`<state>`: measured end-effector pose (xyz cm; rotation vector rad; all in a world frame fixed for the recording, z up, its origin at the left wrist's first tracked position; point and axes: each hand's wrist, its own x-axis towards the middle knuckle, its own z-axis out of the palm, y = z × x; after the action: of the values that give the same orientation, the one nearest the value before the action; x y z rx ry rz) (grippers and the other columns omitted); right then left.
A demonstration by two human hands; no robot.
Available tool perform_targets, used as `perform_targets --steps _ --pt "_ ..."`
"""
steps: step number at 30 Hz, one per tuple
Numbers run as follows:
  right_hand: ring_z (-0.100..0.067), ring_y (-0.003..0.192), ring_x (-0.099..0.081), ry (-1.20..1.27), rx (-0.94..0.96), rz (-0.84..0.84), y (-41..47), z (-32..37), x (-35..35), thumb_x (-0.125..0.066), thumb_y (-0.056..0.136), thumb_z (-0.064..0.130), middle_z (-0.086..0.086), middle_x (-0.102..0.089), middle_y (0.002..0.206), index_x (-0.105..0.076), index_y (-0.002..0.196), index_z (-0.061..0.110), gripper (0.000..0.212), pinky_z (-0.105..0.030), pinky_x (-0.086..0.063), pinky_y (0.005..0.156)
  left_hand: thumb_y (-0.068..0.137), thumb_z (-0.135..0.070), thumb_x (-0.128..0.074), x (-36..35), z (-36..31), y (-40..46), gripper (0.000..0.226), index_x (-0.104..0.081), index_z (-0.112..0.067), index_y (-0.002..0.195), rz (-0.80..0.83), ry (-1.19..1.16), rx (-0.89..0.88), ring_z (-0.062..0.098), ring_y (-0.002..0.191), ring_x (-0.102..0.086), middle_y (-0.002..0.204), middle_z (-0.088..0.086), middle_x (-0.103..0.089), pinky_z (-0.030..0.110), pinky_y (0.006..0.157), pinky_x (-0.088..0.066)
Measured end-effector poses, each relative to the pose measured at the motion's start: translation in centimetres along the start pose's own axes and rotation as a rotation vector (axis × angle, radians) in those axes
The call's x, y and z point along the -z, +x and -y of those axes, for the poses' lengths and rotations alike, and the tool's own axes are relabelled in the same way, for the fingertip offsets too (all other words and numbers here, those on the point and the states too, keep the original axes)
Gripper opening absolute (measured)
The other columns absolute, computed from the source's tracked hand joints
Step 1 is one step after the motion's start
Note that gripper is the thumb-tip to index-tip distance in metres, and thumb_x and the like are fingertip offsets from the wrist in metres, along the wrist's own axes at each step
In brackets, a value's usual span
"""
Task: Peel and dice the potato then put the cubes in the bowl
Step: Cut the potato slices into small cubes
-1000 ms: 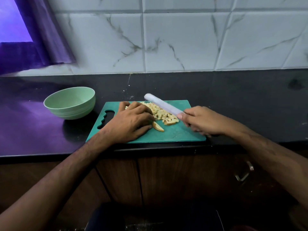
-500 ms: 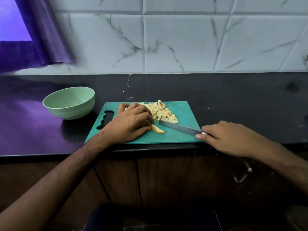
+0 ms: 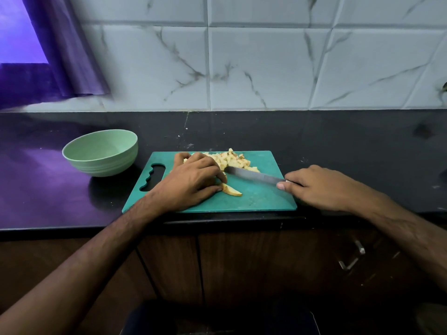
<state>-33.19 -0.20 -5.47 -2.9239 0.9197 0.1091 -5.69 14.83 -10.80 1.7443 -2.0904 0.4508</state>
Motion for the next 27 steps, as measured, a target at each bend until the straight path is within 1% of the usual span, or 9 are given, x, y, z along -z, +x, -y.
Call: perform_targets --steps 3,8,11,13,15,19,21,25,27 --pt "-0.009 0.072 -0.056 -0.075 0.023 0.043 -0.4 0.8 -0.2 -0.030 0.106 0.056 0.004 -0.056 0.078 -0.050 0.080 0.026 0.045 -0.028 -0.041 0.060 0.098 -0.048 -0.055 0.0 0.0 0.0 0.022 -0.066 -0.035 0.113 0.007 -0.003 -0.007 0.009 0.117 -0.049 0.115 -0.016 -0.059 0.037 0.099 -0.023" --pt "-0.007 0.072 -0.056 -0.095 -0.034 0.007 0.6 0.4 0.1 -0.030 0.107 0.054 0.006 -0.057 0.080 -0.047 0.078 0.029 0.042 -0.028 -0.039 0.060 0.100 -0.049 -0.048 0.1 -0.3 0.2 0.026 -0.064 -0.034 0.114 0.014 -0.008 -0.026 0.008 0.115 -0.051 0.111 -0.017 -0.060 0.039 0.101 -0.023" --pt "-0.010 0.073 -0.057 -0.052 -0.021 0.017 -0.1 0.1 0.6 -0.031 0.106 0.056 0.005 -0.058 0.078 -0.049 0.078 0.026 0.044 -0.031 -0.041 0.060 0.097 -0.038 -0.058 0.3 -0.4 0.0 0.019 -0.057 -0.031 0.114 -0.076 -0.066 0.011 0.008 0.110 -0.051 0.108 -0.017 -0.056 0.046 0.105 -0.028" --pt "-0.010 0.069 -0.055 -0.029 -0.008 0.008 -1.5 0.2 1.1 -0.031 0.105 0.056 0.005 -0.055 0.075 -0.049 0.078 0.026 0.045 -0.030 -0.041 0.060 0.091 -0.027 -0.063 0.7 -0.2 -0.1 0.023 -0.053 -0.029 0.112 -0.171 -0.151 0.083 0.009 0.109 -0.051 0.109 -0.016 -0.055 0.049 0.106 -0.028" --pt "-0.009 0.064 -0.052 -0.013 0.000 0.014 -2.9 0.5 1.6 -0.031 0.104 0.057 0.005 -0.053 0.071 -0.049 0.077 0.027 0.044 -0.029 -0.040 0.059 0.087 -0.025 -0.062 1.3 0.3 0.1 0.029 -0.054 -0.029 0.114 -0.188 -0.207 0.125 0.008 0.112 -0.051 0.112 -0.017 -0.056 0.048 0.107 -0.026" --pt "-0.008 0.067 -0.054 -0.068 0.007 0.041 -4.2 1.5 1.7 -0.030 0.104 0.057 0.007 -0.054 0.075 -0.048 0.081 0.031 0.039 -0.025 -0.038 0.059 0.088 -0.040 -0.064 2.0 0.9 1.3 0.036 -0.058 -0.037 0.124 0.020 -0.184 0.045 0.002 0.117 -0.047 0.111 -0.024 -0.061 0.039 0.103 -0.022" --pt "-0.009 0.069 -0.055 -0.095 0.020 0.026 -4.1 2.0 1.3 -0.029 0.104 0.058 0.007 -0.055 0.077 -0.047 0.083 0.031 0.039 -0.026 -0.040 0.060 0.089 -0.047 -0.067 1.9 0.8 1.9 0.030 -0.063 -0.039 0.118 0.105 -0.166 0.017 0.000 0.115 -0.046 0.109 -0.025 -0.063 0.037 0.101 -0.019" --pt "-0.009 0.073 -0.056 -0.128 0.031 0.011 -4.0 2.4 0.6 -0.026 0.104 0.058 0.008 -0.055 0.079 -0.048 0.087 0.032 0.038 -0.025 -0.042 0.061 0.090 -0.045 -0.072 1.5 0.4 3.0 0.018 -0.071 -0.035 0.105 0.207 -0.130 0.010 -0.004 0.107 -0.043 0.099 -0.029 -0.058 0.036 0.097 -0.020" --pt "-0.008 0.072 -0.056 -0.128 0.046 0.007 -4.0 2.6 0.4 -0.027 0.105 0.057 0.009 -0.054 0.078 -0.047 0.087 0.031 0.037 -0.024 -0.042 0.060 0.090 -0.045 -0.073 1.4 0.4 3.3 0.015 -0.072 -0.035 0.101 0.241 -0.147 0.023 -0.003 0.106 -0.044 0.097 -0.028 -0.059 0.038 0.098 -0.021"
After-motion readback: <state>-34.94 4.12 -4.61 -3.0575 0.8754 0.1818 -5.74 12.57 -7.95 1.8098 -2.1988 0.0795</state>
